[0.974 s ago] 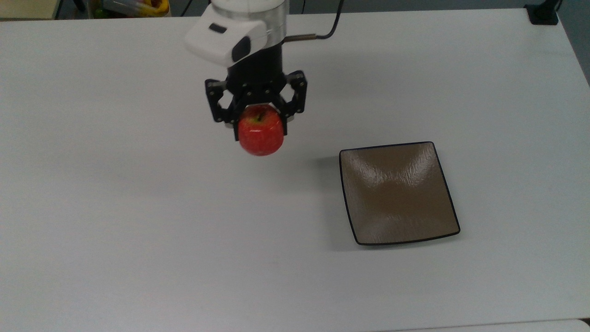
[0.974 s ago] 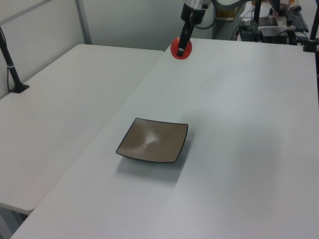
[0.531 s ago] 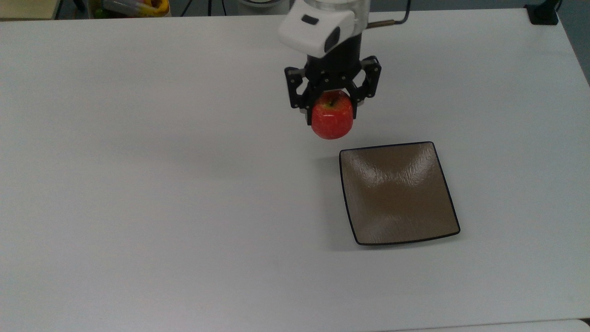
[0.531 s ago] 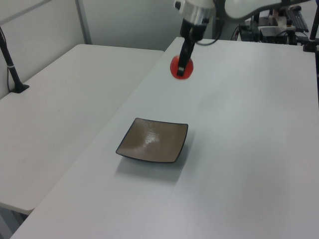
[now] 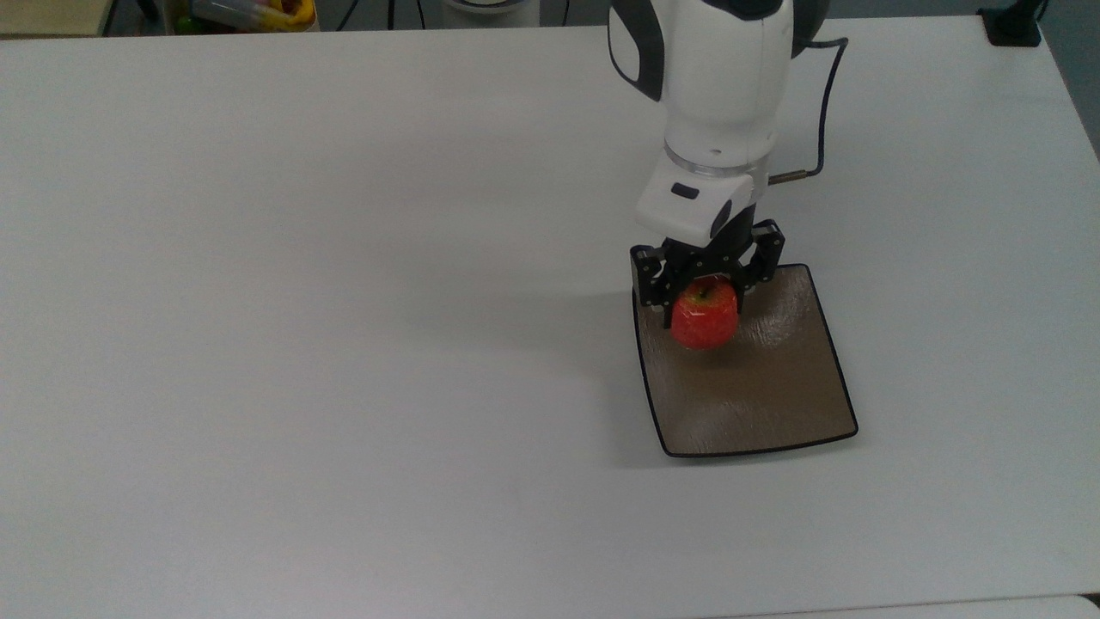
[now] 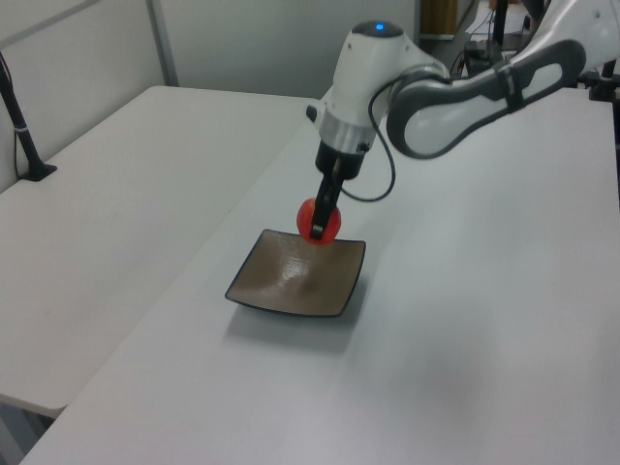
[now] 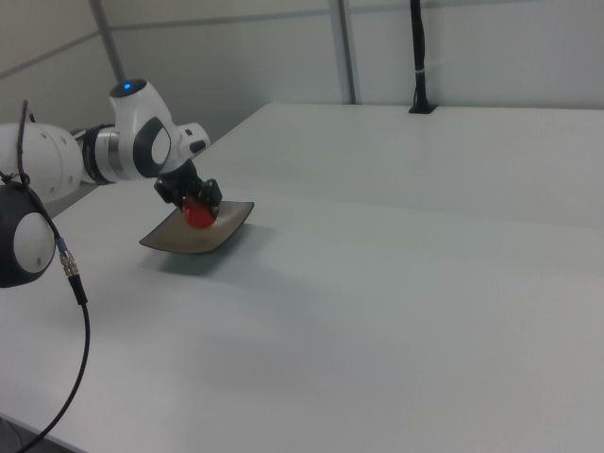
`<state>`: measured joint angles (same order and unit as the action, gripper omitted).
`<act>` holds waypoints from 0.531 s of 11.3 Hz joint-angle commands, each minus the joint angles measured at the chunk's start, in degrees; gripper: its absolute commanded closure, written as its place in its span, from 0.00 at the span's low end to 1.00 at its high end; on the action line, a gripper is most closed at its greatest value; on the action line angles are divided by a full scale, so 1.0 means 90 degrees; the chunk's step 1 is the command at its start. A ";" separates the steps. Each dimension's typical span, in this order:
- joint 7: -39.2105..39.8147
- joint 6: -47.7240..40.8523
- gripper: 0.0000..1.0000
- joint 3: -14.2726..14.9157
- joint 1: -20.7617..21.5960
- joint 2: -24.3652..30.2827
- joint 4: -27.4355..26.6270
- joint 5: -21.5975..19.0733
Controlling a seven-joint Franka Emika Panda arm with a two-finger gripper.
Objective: Apples placed on a ceramic plate
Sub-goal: 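Lower the apple onto the plate and open the gripper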
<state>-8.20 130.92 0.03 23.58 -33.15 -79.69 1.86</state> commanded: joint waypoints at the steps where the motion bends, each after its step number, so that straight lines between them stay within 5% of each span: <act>1: -0.0134 0.0461 0.81 0.0085 0.0212 -0.0621 0.0319 0.0067; 4: -0.0134 0.1212 0.80 0.0056 0.0290 -0.0983 0.0329 0.0067; 6: -0.0134 0.1410 0.64 0.0017 0.0290 -0.1082 0.0339 0.0067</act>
<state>-8.26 141.99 0.03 25.59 -41.26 -77.91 1.86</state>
